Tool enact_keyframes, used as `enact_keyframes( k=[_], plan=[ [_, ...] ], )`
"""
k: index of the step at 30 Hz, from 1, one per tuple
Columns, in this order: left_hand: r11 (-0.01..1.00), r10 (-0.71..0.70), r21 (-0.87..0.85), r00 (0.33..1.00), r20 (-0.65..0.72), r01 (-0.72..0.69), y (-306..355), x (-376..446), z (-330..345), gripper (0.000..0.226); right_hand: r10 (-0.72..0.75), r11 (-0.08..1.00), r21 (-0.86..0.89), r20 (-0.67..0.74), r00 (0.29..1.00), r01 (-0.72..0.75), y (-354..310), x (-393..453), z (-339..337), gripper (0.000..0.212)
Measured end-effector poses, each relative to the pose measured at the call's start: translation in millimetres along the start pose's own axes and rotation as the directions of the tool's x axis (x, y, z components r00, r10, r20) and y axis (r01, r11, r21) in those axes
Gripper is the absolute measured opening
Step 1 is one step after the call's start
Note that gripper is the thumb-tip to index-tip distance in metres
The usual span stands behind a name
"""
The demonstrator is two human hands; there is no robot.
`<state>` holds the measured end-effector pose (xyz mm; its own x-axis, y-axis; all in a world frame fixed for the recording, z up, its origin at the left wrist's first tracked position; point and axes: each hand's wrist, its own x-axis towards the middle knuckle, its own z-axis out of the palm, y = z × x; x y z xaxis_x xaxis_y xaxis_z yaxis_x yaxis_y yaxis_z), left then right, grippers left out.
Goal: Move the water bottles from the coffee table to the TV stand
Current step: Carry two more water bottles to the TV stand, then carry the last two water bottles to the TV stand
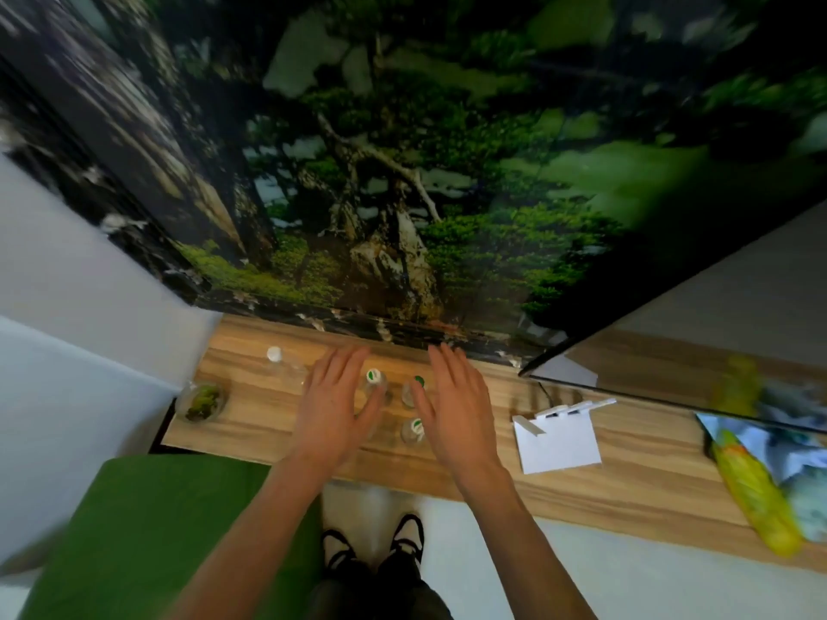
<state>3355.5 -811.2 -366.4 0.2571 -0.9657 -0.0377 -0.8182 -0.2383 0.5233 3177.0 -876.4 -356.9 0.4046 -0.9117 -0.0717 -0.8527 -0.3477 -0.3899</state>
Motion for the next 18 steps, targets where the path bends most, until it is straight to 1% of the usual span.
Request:
enact_keyframes(
  k=[2, 4, 7, 8, 11, 13, 18],
  plan=[
    [0.999, 0.028, 0.024, 0.999, -0.035, -0.027, 15, -3, -26, 0.067, -0.047, 0.999, -0.02, -0.015, 0.999, 0.046, -11, -6, -28, 0.064],
    [0.999, 0.034, 0.035, 0.996, -0.082, -0.031, 27, -7, -49, 0.069, -0.071, 0.997, -0.033, -0.06, 0.996, 0.069, -21, -11, -57, 0.064],
    [0.999, 0.028, 0.024, 0.985, -0.171, -0.024, 40, -11, -79, 0.07, -0.057, 0.998, -0.021, -0.161, 0.985, 0.055, -31, -19, -98, 0.063],
    [0.999, 0.042, 0.036, 0.983, -0.181, -0.036, 44, -9, -89, 0.071, -0.051, 0.999, -0.022, -0.178, 0.983, 0.048, -33, -21, -110, 0.063],
    [0.988, 0.128, 0.104, 0.977, -0.172, -0.112, 56, 0, -115, 0.071, -0.029, 0.999, -0.047, -0.235, 0.971, 0.018, -37, -28, -141, 0.064],
    [0.973, 0.206, 0.133, 0.967, -0.152, -0.186, 63, 8, -129, 0.07, -0.005, 0.998, -0.06, -0.28, 0.96, -0.012, -39, -32, -157, 0.064],
    [0.928, 0.363, 0.132, 0.925, -0.113, -0.349, 87, 27, -153, 0.067, 0.103, 0.986, -0.075, -0.445, 0.89, -0.152, -43, -47, -179, 0.062]
  ],
)
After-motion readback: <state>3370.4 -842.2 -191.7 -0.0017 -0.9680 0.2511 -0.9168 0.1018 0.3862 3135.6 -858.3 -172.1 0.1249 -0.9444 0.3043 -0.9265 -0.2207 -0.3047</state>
